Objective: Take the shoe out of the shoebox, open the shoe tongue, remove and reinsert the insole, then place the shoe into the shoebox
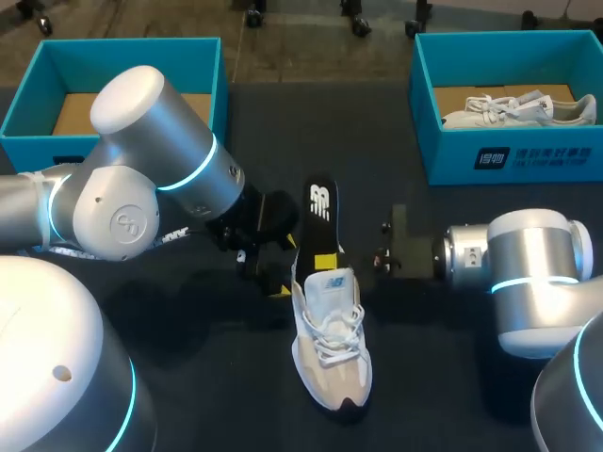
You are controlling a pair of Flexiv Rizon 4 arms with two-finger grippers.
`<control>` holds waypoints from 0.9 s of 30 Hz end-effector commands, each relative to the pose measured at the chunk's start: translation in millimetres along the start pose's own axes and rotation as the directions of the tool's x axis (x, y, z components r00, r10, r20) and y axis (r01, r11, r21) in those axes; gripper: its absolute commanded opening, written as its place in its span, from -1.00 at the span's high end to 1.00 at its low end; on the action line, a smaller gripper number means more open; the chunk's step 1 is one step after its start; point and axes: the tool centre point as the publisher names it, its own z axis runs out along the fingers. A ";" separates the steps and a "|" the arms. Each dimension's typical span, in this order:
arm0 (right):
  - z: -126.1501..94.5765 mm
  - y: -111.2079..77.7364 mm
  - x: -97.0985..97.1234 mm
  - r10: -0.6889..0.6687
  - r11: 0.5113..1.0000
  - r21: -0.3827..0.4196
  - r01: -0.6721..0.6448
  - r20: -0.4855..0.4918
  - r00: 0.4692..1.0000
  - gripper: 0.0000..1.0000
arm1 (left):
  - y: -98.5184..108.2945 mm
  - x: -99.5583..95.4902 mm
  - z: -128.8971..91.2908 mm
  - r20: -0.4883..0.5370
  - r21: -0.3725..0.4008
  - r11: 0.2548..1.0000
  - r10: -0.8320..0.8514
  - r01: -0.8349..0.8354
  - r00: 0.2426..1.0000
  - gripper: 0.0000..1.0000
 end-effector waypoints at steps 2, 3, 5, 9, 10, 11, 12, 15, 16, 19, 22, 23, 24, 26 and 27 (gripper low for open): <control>3.0 -6.3 2.8 0.006 0.999 0.036 -0.006 0.002 1.000 1.00 | 0.1 -0.7 1.4 -0.002 0.000 1.000 0.001 -0.001 1.000 -1.00; 2.4 -6.3 4.0 -0.005 0.999 0.033 0.005 -0.006 1.000 1.00 | 0.1 -0.7 1.4 -0.002 0.000 1.000 0.001 -0.001 1.000 -1.00; 1.5 -5.6 6.4 -0.018 1.000 0.026 0.018 -0.012 1.000 1.00 | 0.1 -0.7 1.4 -0.002 0.000 1.000 0.001 -0.001 1.000 -1.00; -0.4 -1.6 12.3 -0.044 0.999 0.010 0.044 -0.029 0.999 0.11 | 0.1 -0.7 1.4 -0.002 0.000 1.000 0.001 -0.001 1.000 -1.00; -0.7 0.1 14.3 -0.054 0.998 0.010 0.054 -0.034 0.998 0.09 | 0.1 -0.7 1.4 -0.002 0.000 1.000 0.001 -0.001 1.000 -1.00; -0.9 1.6 16.0 -0.060 0.998 0.010 0.061 -0.034 0.998 0.09 | 0.1 -0.7 1.4 -0.002 0.000 1.000 0.001 -0.001 1.000 -1.00; -0.9 3.3 17.5 -0.067 0.998 0.010 0.067 -0.034 0.997 0.11 | 0.1 -0.7 1.4 -0.002 0.000 1.000 0.001 -0.001 1.000 -1.00; -0.9 7.6 19.8 -0.084 0.996 0.010 0.084 -0.036 0.996 0.13 | 0.1 -0.7 1.4 -0.002 0.000 1.000 0.001 -0.001 1.000 -1.00; -0.9 9.7 20.5 -0.090 0.996 0.009 0.090 -0.039 0.995 0.14 | 0.1 -0.7 1.4 -0.002 0.000 1.000 0.001 -0.001 1.000 -1.00; -1.2 16.4 21.0 -0.104 0.994 0.005 0.105 -0.046 0.993 0.15 | 0.1 -0.7 1.4 -0.002 0.000 1.000 0.001 -0.001 1.000 -1.00; -0.8 24.3 18.5 -0.109 0.994 -0.005 0.109 -0.056 0.992 0.24 | 0.1 -0.7 1.4 -0.002 0.000 1.000 0.001 -0.001 1.000 -1.00; -0.6 26.4 17.2 -0.107 0.994 -0.011 0.106 -0.060 0.993 0.28 | 0.1 -0.7 1.4 -0.002 0.000 1.000 0.001 -0.001 1.000 -1.00; -0.1 28.5 16.1 -0.103 0.995 -0.017 0.102 -0.065 0.993 0.30 | 0.1 -0.7 1.4 -0.002 0.000 1.000 0.001 -0.001 1.000 -1.00; 0.9 32.4 14.1 -0.094 0.995 -0.032 0.092 -0.071 0.993 0.40 | 0.1 -0.7 1.4 -0.002 0.000 1.000 0.001 -0.001 1.000 -1.00; 1.1 34.1 13.0 -0.088 0.996 -0.040 0.085 -0.072 0.994 0.45 | 0.1 -0.7 1.4 -0.002 0.000 1.000 0.001 -0.001 1.000 -1.00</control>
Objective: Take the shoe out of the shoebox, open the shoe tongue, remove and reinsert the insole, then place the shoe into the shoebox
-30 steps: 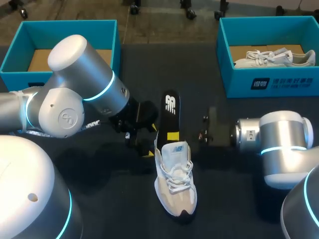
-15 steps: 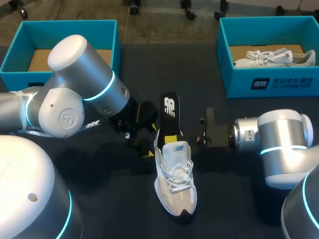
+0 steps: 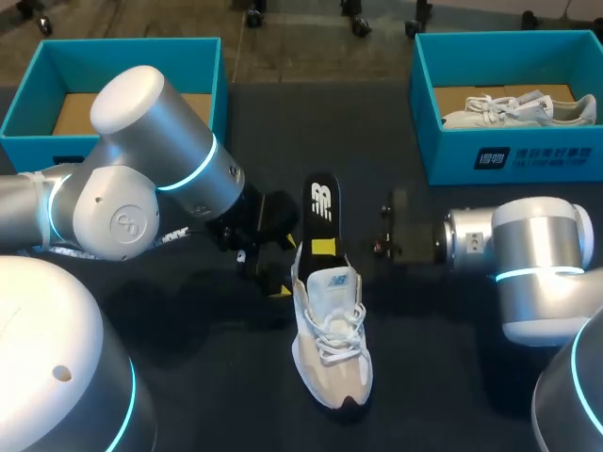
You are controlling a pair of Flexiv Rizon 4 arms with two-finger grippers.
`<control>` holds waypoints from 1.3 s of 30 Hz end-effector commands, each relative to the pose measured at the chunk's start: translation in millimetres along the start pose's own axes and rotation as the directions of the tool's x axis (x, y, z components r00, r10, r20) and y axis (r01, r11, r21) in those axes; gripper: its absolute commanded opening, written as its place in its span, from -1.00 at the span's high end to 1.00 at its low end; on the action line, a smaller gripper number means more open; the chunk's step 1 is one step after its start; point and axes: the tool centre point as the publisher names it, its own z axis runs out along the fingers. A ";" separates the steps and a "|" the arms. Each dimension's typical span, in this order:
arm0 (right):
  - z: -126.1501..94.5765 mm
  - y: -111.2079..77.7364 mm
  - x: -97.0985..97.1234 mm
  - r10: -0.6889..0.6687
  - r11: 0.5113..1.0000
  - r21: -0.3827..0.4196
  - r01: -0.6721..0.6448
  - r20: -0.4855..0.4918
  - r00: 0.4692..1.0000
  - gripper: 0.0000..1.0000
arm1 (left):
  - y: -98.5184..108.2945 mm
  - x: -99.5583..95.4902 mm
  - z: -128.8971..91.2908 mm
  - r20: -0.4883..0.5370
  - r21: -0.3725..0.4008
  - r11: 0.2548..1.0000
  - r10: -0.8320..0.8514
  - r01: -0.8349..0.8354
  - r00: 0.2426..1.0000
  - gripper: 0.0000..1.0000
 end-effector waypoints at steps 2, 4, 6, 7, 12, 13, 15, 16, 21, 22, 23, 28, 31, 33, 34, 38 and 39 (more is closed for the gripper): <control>2.0 5.3 -9.7 0.015 1.000 -0.027 -0.016 -0.014 1.000 0.71 | 0.1 -0.6 1.3 -0.002 0.000 1.000 0.001 -0.001 1.000 -1.00; 1.9 6.0 -11.5 0.023 0.999 -0.037 -0.023 -0.014 1.000 1.00 | 0.1 -0.6 1.3 -0.002 0.000 1.000 0.001 -0.001 1.000 -1.00; 2.3 4.5 -13.6 0.031 0.999 -0.037 -0.032 -0.013 0.999 1.00 | 0.1 -0.6 1.3 -0.002 0.000 1.000 0.001 -0.001 1.000 -1.00; 2.4 3.0 -14.5 0.037 0.999 -0.035 -0.037 -0.011 0.999 1.00 | 0.1 -0.6 1.3 -0.002 0.000 1.000 0.001 -0.001 1.000 -1.00; 2.1 -11.1 -16.6 0.063 0.998 -0.011 -0.063 0.005 0.998 1.00 | 0.1 -0.6 1.3 -0.002 0.000 1.000 0.001 -0.001 1.000 -1.00; 2.0 -15.0 -16.7 0.067 0.998 -0.001 -0.067 0.009 0.998 1.00 | 0.1 -0.6 1.3 -0.002 0.000 1.000 0.001 -0.001 1.000 -1.00; 1.8 -22.6 -16.6 0.076 0.997 0.019 -0.077 0.020 0.997 1.00 | 0.1 -0.6 1.3 -0.002 0.000 1.000 0.001 -0.001 1.000 -1.00; 1.2 -26.7 -16.5 0.082 0.996 0.023 -0.083 0.030 0.996 1.00 | 0.1 -0.6 1.3 -0.002 0.000 1.000 0.001 -0.001 1.000 -1.00; -2.7 -44.6 -14.7 0.114 0.992 0.040 -0.116 0.054 0.992 1.00 | 0.1 -0.6 1.3 -0.002 0.000 1.000 0.001 -0.001 1.000 -1.00; -2.9 -46.5 -14.2 0.116 0.992 0.047 -0.119 0.053 0.992 1.00 | 0.1 -0.6 1.3 -0.002 0.000 1.000 0.001 -0.001 1.000 -1.00; -3.1 -47.5 -13.6 0.117 0.992 0.048 -0.120 0.052 0.992 1.00 | 0.1 -0.6 1.3 -0.002 0.000 1.000 0.001 -0.001 1.000 -1.00; -2.3 -43.2 -8.3 0.093 0.995 0.043 -0.095 0.047 0.995 1.00 | 0.1 -0.6 1.3 -0.002 0.000 1.000 0.001 -0.001 1.000 -1.00; 0.4 -37.3 -5.4 0.072 0.996 0.044 -0.074 0.042 0.997 0.17 | 0.1 -0.6 1.3 -0.002 0.000 1.000 0.001 -0.001 1.000 -1.00; 1.4 -33.4 -4.0 0.058 0.997 0.043 -0.060 0.038 0.998 0.01 | 0.1 -0.6 1.3 -0.002 0.000 1.000 0.001 -0.001 1.000 -1.00; 1.7 -31.8 -3.5 0.053 0.998 0.044 -0.055 0.037 0.998 0.00 | 0.1 -0.6 1.3 -0.002 0.000 1.000 0.001 -0.001 1.000 -1.00; 2.0 -22.7 -1.9 0.027 0.999 0.035 -0.028 0.030 0.999 0.04 | 0.1 -0.6 1.3 -0.002 0.000 1.000 0.001 -0.001 1.000 -1.00; 2.0 -20.5 -1.7 0.021 0.999 0.033 -0.022 0.026 0.999 0.05 | 0.1 -0.6 1.3 -0.002 0.000 1.000 0.001 -0.001 1.000 -1.00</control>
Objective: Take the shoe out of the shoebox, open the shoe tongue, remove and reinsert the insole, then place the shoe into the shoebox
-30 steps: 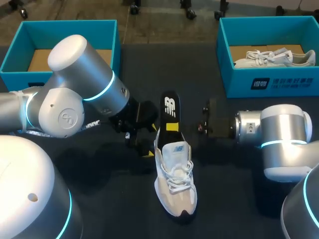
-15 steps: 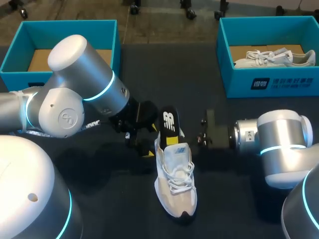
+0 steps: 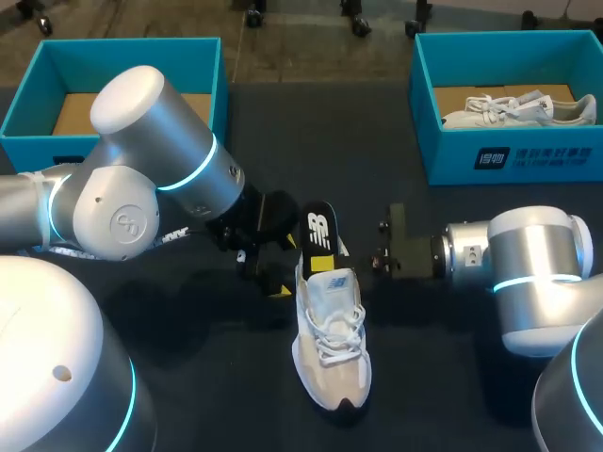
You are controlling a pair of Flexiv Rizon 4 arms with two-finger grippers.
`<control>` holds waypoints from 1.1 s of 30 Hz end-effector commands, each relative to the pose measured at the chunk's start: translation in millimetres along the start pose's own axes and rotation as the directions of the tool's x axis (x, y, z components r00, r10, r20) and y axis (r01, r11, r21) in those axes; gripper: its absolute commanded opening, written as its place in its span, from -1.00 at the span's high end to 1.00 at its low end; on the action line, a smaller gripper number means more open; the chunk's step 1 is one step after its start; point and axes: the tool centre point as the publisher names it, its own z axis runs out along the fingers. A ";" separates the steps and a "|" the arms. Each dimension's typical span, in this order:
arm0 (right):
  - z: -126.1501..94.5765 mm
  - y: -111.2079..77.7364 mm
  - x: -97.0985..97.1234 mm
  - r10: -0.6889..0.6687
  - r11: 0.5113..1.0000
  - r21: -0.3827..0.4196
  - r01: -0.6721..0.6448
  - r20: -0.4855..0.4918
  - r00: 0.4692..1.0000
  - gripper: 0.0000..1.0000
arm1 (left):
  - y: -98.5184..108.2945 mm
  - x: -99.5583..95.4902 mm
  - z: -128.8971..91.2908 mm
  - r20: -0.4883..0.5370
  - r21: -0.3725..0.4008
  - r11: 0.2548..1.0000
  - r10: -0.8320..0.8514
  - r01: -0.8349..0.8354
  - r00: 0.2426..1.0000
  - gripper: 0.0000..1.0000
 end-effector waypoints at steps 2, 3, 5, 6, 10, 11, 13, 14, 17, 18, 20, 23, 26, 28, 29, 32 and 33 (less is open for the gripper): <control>-0.9 9.9 0.4 -0.019 1.000 -0.012 0.019 -0.006 1.000 0.14 | 0.1 -0.6 1.3 -0.002 0.000 1.000 0.001 -0.001 1.000 -1.00; -1.1 12.2 -0.6 -0.020 1.000 -0.017 0.020 -0.009 1.000 0.18 | 0.1 -0.6 1.3 -0.002 0.000 1.000 0.001 -0.001 1.000 -1.00; -1.1 16.0 -2.6 -0.021 0.999 -0.028 0.021 -0.016 1.000 0.35 | 0.1 -0.6 1.3 -0.002 0.000 1.000 0.001 -0.001 1.000 -1.00; -0.7 17.7 -3.8 -0.021 0.999 -0.031 0.021 -0.019 1.000 0.45 | 0.1 -0.6 1.3 -0.002 0.000 1.000 0.001 -0.001 1.000 -1.00; 0.6 22.2 -8.9 -0.010 0.998 -0.059 0.008 -0.033 0.999 1.00 | 0.1 -0.6 1.3 -0.002 0.000 1.000 0.001 -0.001 1.000 -1.00; 0.8 22.1 -10.1 -0.004 0.998 -0.065 0.002 -0.036 0.999 1.00 | 0.1 -0.6 1.3 -0.002 0.000 1.000 0.001 -0.001 1.000 -1.00; 0.8 19.3 -12.3 0.005 0.997 -0.075 -0.007 -0.039 0.999 1.00 | 0.1 -0.6 1.3 -0.002 0.000 1.000 0.001 -0.001 1.000 -1.00; 0.6 16.6 -13.0 0.010 0.997 -0.080 -0.013 -0.039 0.999 1.00 | 0.1 -0.6 1.3 -0.002 0.000 1.000 0.001 -0.001 1.000 -1.00; -1.0 5.9 -14.6 0.030 0.995 -0.099 -0.034 -0.039 0.999 1.00 | 0.1 -0.6 1.3 -0.002 0.000 1.000 0.001 -0.001 1.000 -1.00; -1.2 2.2 -15.0 0.038 0.994 -0.102 -0.042 -0.040 0.998 1.00 | 0.1 -0.6 1.3 -0.002 0.000 1.000 0.001 -0.001 1.000 -1.00; -1.3 -5.9 -15.9 0.067 0.992 -0.105 -0.071 -0.035 0.997 1.00 | 0.1 -0.6 1.3 -0.002 0.000 1.000 0.001 -0.001 1.000 -1.00; -0.5 -17.1 -16.2 0.083 0.990 -0.109 -0.086 -0.032 0.996 1.00 | 0.1 -0.6 1.3 -0.002 0.000 1.000 0.001 -0.001 1.000 -1.00; 1.5 -24.6 -14.7 0.097 0.989 -0.108 -0.099 -0.026 0.995 1.00 | 0.1 -0.6 1.3 -0.002 0.000 1.000 0.001 -0.001 1.000 -1.00; 1.4 -27.5 -13.1 0.095 0.989 -0.114 -0.098 -0.026 0.995 1.00 | 0.1 -0.6 1.3 -0.002 0.000 1.000 0.001 -0.001 1.000 -1.00; 1.5 -27.7 -12.1 0.089 0.989 -0.116 -0.091 -0.022 0.996 1.00 | 0.1 -0.6 1.3 -0.002 0.000 1.000 0.001 -0.001 1.000 -1.00; 0.5 -22.0 -7.3 0.062 0.991 -0.121 -0.064 -0.018 0.998 1.00 | 0.1 -0.6 1.3 -0.002 0.000 1.000 0.001 -0.001 1.000 -1.00; 0.2 -19.0 -5.7 0.052 0.992 -0.118 -0.053 -0.016 0.999 0.59 | 0.1 -0.6 1.3 -0.002 0.000 1.000 0.001 -0.001 1.000 -1.00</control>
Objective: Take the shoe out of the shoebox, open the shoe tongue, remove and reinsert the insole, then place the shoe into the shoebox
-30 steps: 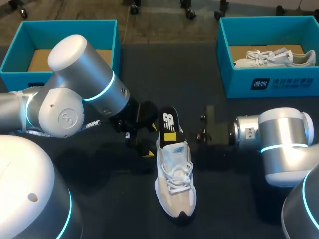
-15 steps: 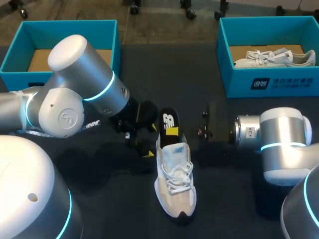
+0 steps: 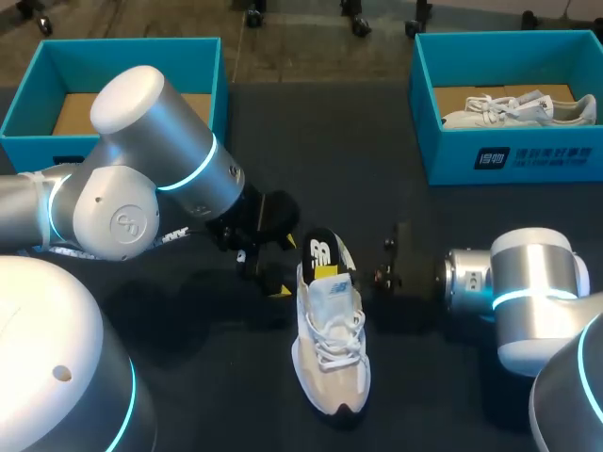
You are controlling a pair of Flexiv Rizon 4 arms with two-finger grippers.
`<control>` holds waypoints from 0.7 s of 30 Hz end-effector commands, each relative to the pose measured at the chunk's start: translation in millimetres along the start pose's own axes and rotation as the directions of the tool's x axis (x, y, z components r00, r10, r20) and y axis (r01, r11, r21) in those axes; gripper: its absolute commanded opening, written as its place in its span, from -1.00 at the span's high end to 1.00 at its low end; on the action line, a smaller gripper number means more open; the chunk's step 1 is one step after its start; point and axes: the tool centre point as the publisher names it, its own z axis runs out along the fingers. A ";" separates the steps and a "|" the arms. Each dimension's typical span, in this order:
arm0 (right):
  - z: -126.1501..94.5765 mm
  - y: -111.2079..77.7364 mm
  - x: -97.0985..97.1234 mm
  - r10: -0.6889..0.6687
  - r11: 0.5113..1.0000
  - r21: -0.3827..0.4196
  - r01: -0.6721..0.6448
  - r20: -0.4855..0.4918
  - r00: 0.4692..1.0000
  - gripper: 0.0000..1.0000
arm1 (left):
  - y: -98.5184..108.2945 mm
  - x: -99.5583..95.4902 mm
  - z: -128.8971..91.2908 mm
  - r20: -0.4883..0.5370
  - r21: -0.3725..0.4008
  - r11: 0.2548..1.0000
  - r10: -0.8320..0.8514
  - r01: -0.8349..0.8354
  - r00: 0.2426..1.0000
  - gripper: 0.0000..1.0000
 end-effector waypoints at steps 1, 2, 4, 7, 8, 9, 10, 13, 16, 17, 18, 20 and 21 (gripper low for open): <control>0.5 1.6 9.2 -0.027 1.000 -0.005 0.027 0.013 1.000 0.15 | 0.1 -0.6 1.3 -0.002 0.000 1.000 0.001 -0.001 1.000 -1.00; 0.7 5.0 11.3 -0.037 0.999 -0.001 0.037 0.016 0.999 0.05 | 0.1 -0.6 1.3 -0.002 0.000 1.000 0.001 -0.001 1.000 -1.00; 0.8 9.2 14.1 -0.049 0.999 0.003 0.049 0.018 0.999 0.00 | 0.1 -0.6 1.3 -0.002 0.000 1.000 0.001 -0.001 1.000 -1.00; 1.2 18.5 18.4 -0.076 0.997 0.016 0.076 0.026 0.997 0.03 | 0.1 -0.6 1.3 -0.002 0.000 1.000 0.001 -0.001 1.000 -1.00; 1.1 22.7 19.7 -0.086 0.996 0.022 0.086 0.029 0.996 0.05 | 0.1 -0.6 1.3 -0.002 0.000 1.000 0.001 -0.001 1.000 -1.00; 1.0 25.7 20.7 -0.093 0.995 0.024 0.092 0.033 0.995 0.08 | 0.1 -0.6 1.3 -0.002 0.000 1.000 0.001 -0.001 1.000 -1.00; 1.0 28.3 21.3 -0.098 0.995 0.027 0.097 0.034 0.995 0.11 | 0.1 -0.6 1.3 -0.002 0.000 1.000 0.001 -0.001 1.000 -1.00; 0.6 34.7 19.9 -0.104 0.994 0.033 0.103 0.036 0.994 0.23 | 0.1 -0.6 1.3 -0.002 0.000 1.000 0.001 -0.001 1.000 -1.00; -0.2 39.6 15.2 -0.099 0.995 0.037 0.098 0.033 0.995 0.85 | 0.1 -0.6 1.3 -0.002 0.000 1.000 0.001 -0.001 1.000 -1.00; -0.3 40.2 13.4 -0.094 0.995 0.038 0.092 0.033 0.995 1.00 | 0.1 -0.6 1.3 -0.002 0.000 1.000 0.001 -0.001 1.000 -1.00; -0.6 40.0 10.8 -0.085 0.996 0.039 0.084 0.033 0.996 1.00 | 0.1 -0.6 1.3 -0.002 0.000 1.000 0.001 -0.001 1.000 -1.00; -1.7 37.4 7.0 -0.070 0.997 0.037 0.069 0.033 0.997 1.00 | 0.1 -0.6 1.3 -0.002 0.000 1.000 0.001 -0.001 1.000 -1.00; -2.4 35.4 5.3 -0.061 0.998 0.035 0.060 0.034 0.998 1.00 | 0.1 -0.6 1.3 -0.002 0.000 1.000 0.001 -0.001 1.000 -1.00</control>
